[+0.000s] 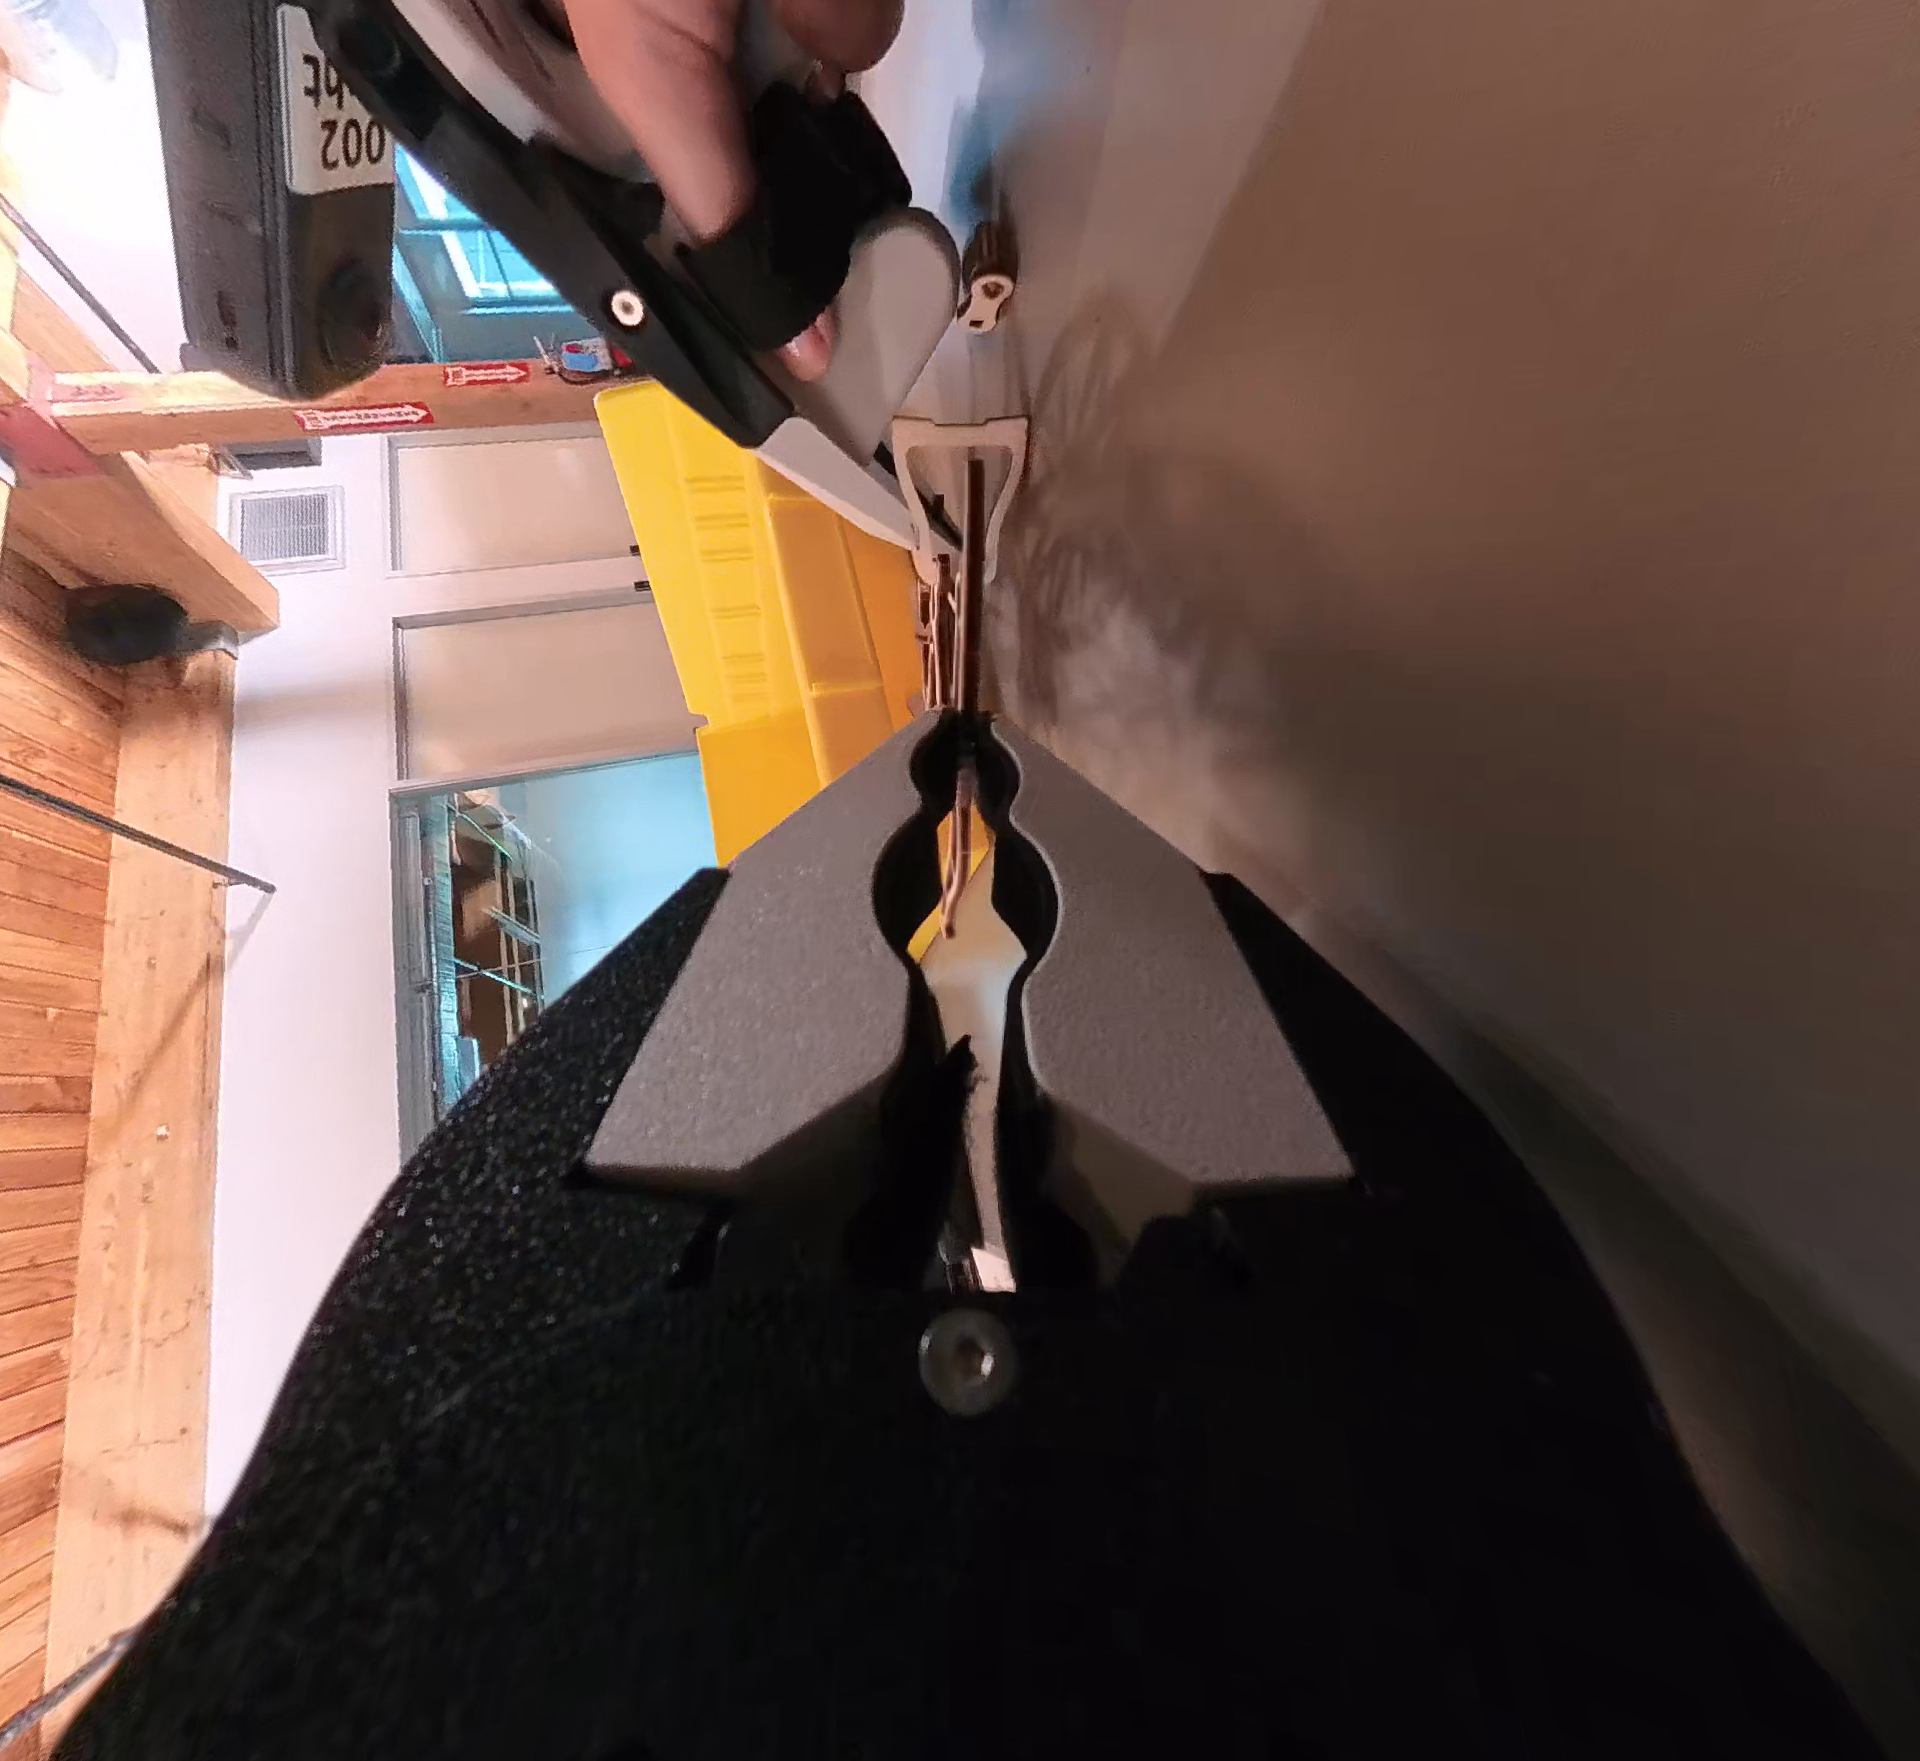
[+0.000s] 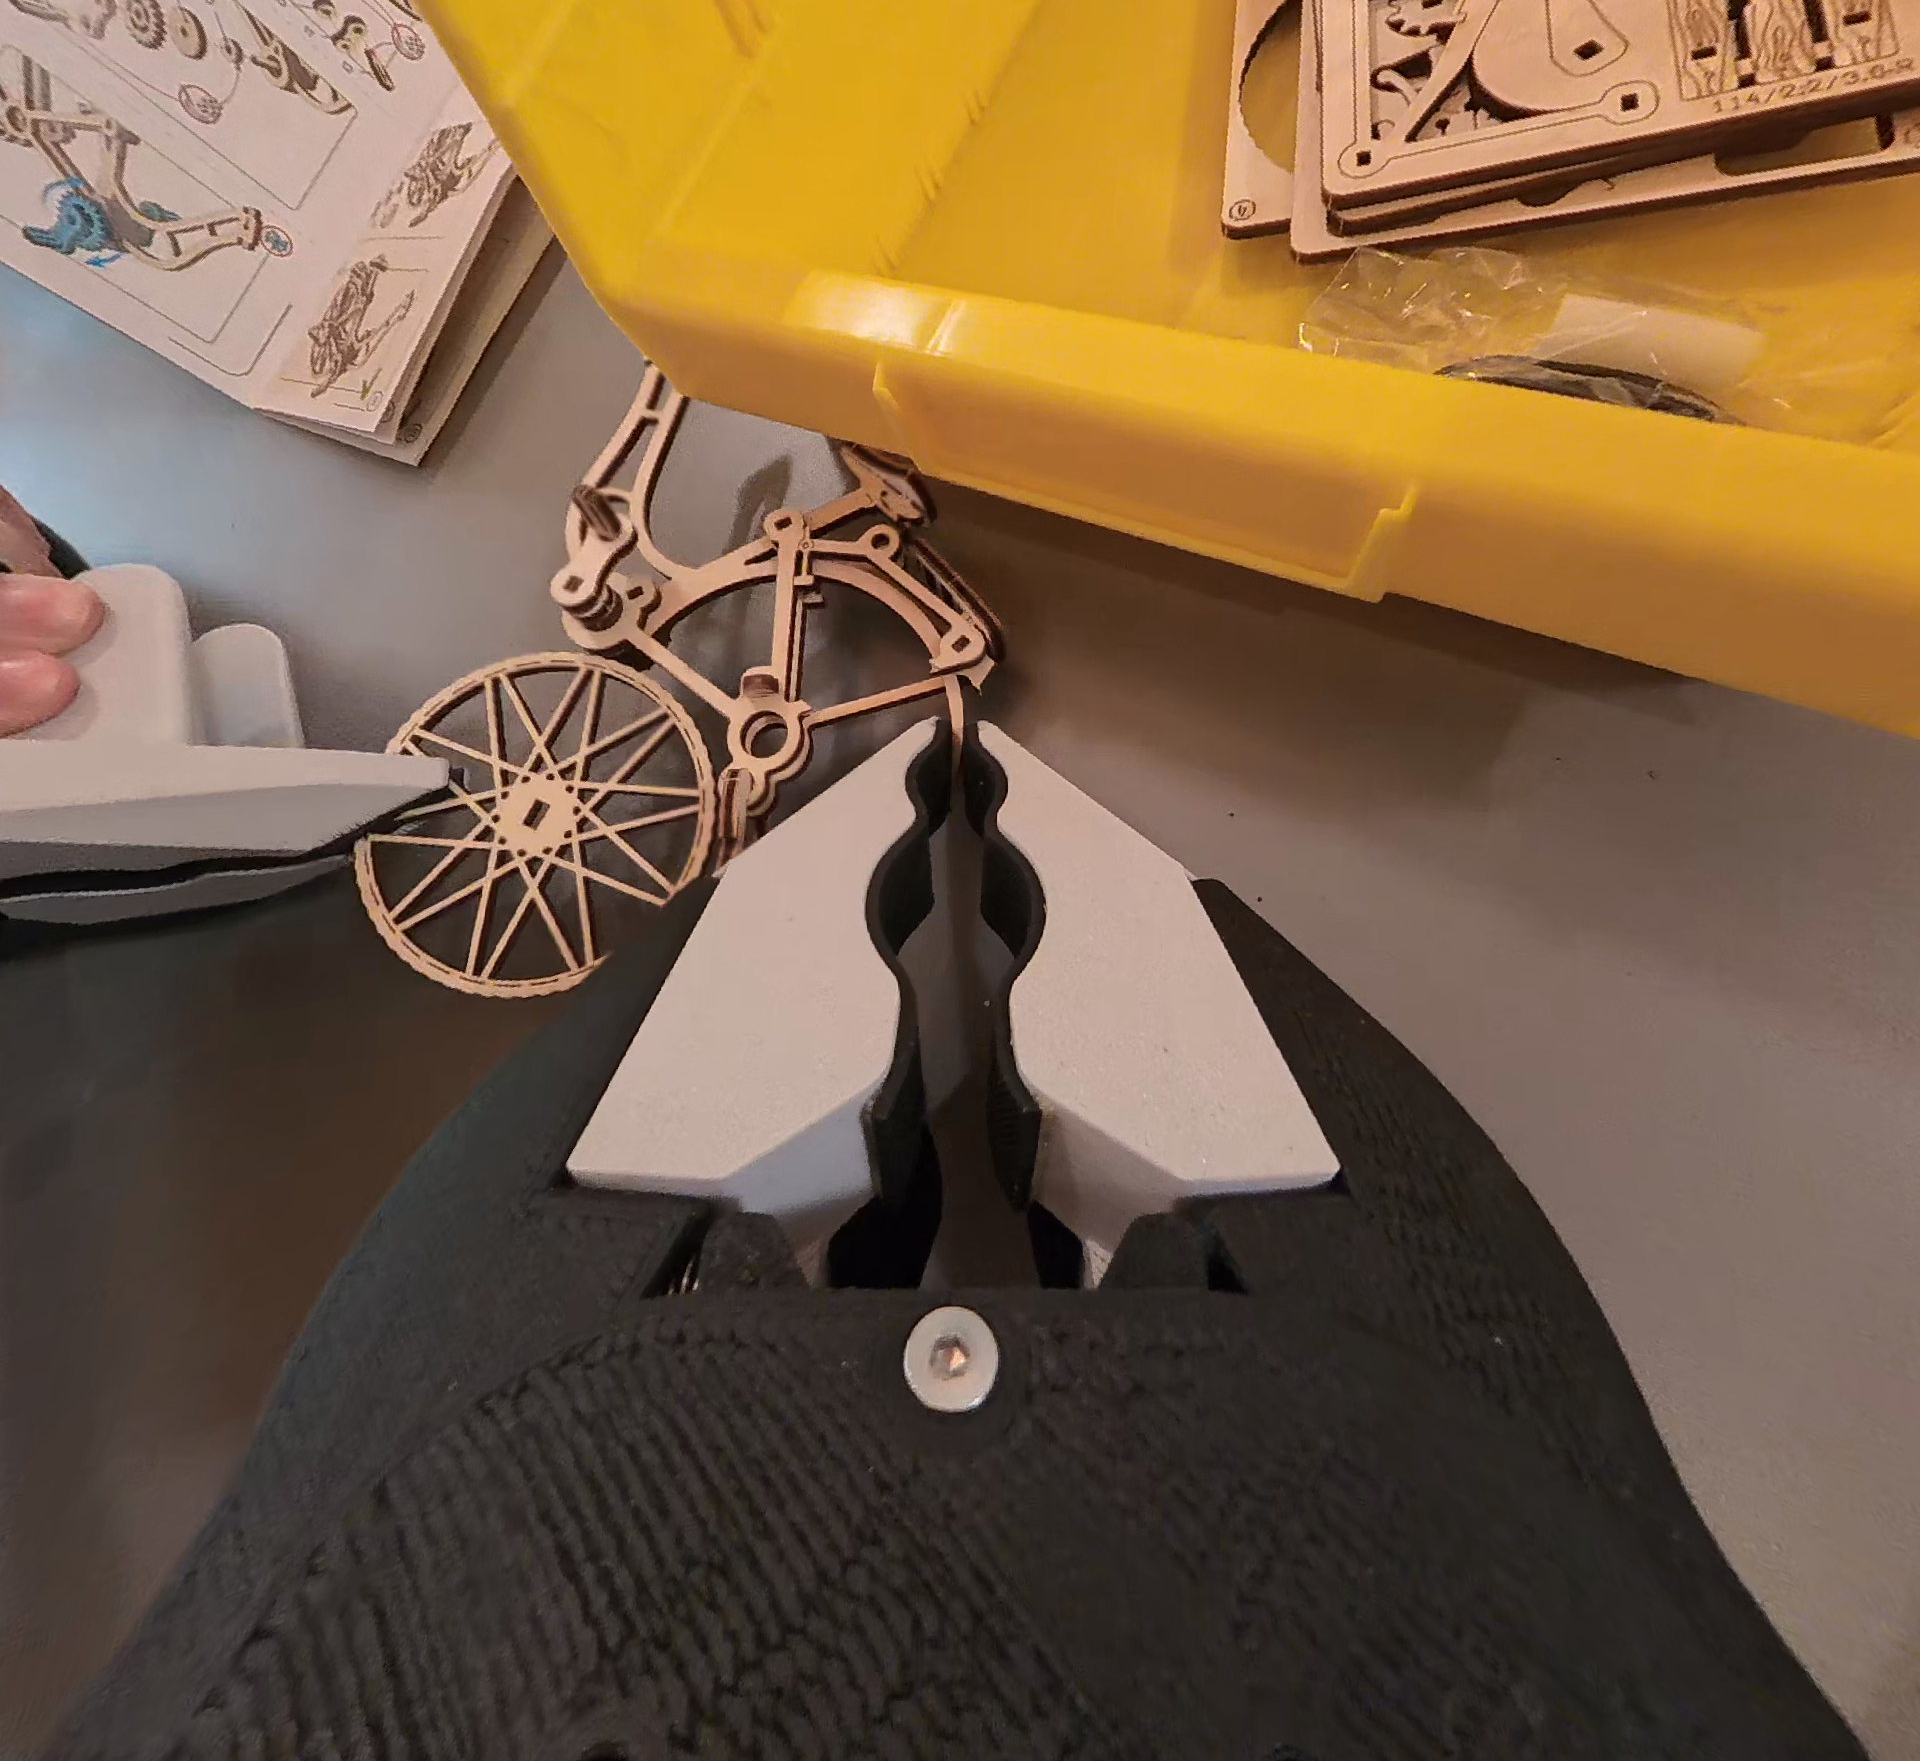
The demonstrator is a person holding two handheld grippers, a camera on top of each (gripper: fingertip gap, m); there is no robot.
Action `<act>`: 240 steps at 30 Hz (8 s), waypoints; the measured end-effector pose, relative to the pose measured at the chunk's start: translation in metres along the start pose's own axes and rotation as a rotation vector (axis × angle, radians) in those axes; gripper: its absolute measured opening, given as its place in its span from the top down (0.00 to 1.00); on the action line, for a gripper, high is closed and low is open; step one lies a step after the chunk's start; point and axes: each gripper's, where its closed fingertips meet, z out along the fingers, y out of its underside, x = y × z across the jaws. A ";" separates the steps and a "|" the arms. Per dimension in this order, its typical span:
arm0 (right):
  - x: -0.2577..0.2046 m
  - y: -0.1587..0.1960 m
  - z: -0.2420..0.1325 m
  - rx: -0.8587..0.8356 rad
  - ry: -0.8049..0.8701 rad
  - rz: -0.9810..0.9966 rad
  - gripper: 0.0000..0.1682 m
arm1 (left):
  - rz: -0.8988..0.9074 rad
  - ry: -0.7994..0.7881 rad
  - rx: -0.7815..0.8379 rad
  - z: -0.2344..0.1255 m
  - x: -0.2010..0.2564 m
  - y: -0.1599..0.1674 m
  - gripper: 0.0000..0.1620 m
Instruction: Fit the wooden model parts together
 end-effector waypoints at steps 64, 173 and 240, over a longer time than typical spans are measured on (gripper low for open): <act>-0.002 -0.002 0.005 0.007 0.069 -0.032 1.00 | -0.092 0.029 -0.067 0.007 0.002 0.007 1.00; -0.049 0.020 -0.045 0.026 0.686 -1.423 1.00 | -0.231 0.111 0.029 0.025 0.000 0.043 1.00; -0.080 0.031 -0.035 0.092 0.617 -1.608 0.87 | -0.086 0.061 -0.018 0.032 0.004 0.048 1.00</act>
